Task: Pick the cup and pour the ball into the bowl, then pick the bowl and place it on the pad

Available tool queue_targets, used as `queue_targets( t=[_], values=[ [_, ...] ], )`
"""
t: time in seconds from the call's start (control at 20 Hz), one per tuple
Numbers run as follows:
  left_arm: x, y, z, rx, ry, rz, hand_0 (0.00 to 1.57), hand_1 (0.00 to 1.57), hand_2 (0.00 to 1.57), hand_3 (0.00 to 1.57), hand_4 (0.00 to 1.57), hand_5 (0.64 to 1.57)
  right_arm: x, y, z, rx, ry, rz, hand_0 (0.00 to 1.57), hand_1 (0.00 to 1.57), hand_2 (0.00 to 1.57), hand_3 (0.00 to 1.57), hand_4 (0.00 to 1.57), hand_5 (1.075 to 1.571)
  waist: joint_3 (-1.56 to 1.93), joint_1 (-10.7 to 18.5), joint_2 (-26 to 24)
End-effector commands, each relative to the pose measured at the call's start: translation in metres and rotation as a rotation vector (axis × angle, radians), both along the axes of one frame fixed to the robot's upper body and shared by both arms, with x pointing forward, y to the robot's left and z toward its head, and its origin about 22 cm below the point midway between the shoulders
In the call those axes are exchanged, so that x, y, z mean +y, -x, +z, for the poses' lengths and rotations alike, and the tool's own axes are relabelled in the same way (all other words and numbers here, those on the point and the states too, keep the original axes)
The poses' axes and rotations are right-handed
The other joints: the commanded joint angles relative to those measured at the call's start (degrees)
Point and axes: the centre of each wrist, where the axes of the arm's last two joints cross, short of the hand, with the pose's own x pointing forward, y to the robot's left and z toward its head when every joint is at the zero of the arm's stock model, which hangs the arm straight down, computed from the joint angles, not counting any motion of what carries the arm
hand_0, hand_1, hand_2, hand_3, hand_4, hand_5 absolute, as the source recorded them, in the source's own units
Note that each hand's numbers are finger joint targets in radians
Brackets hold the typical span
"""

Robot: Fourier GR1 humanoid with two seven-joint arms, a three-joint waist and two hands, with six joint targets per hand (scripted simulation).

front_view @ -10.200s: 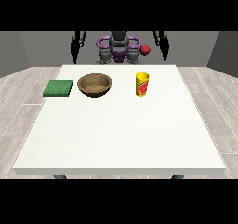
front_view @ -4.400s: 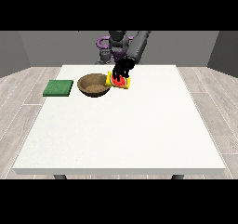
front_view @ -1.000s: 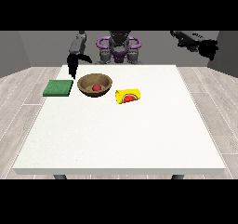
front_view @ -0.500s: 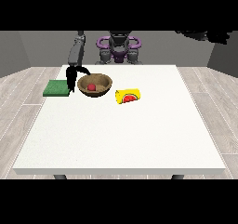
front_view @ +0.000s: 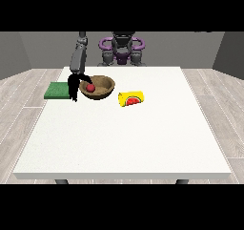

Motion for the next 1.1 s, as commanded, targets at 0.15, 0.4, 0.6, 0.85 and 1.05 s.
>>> queue_targets(
  t=[0.15,0.4,0.6,0.85,1.05],
  values=[
    [-0.002,0.011,0.026,-0.064,0.000,-0.009,0.00,0.00,0.00,0.00,0.00,1.529,0.015,-0.007,-0.015,0.006,0.000,-0.001,0.00,0.00,0.00,0.00,0.31,1.567,0.34,0.8,3.7],
    [0.000,0.014,0.035,-0.053,-0.001,-0.013,0.00,0.00,0.00,0.00,0.00,1.537,0.015,-0.018,0.000,0.004,0.009,-0.003,0.00,0.00,0.00,0.00,0.31,1.570,0.32,0.6,2.4],
    [-0.012,0.012,0.043,-0.053,-0.026,-0.071,0.00,0.00,0.00,0.00,0.00,1.540,0.046,-0.027,0.005,0.028,0.027,-0.035,0.00,0.00,0.00,0.00,0.43,1.569,0.31,4.5,3.2],
    [-0.005,0.018,0.054,-0.090,-0.006,-0.042,0.00,0.00,0.00,0.00,0.00,1.538,0.071,-0.024,-0.004,0.050,0.051,-0.058,0.00,0.00,0.00,0.00,0.42,1.570,0.32,4.2,4.8],
    [0.004,0.020,0.048,-0.071,-0.004,-0.054,0.00,0.00,0.00,0.00,0.00,1.537,0.040,-0.003,-0.032,0.204,0.075,-0.128,1.57,1.57,1.57,0.86,0.87,1.421,0.25,5.1,3.7]
  ],
)
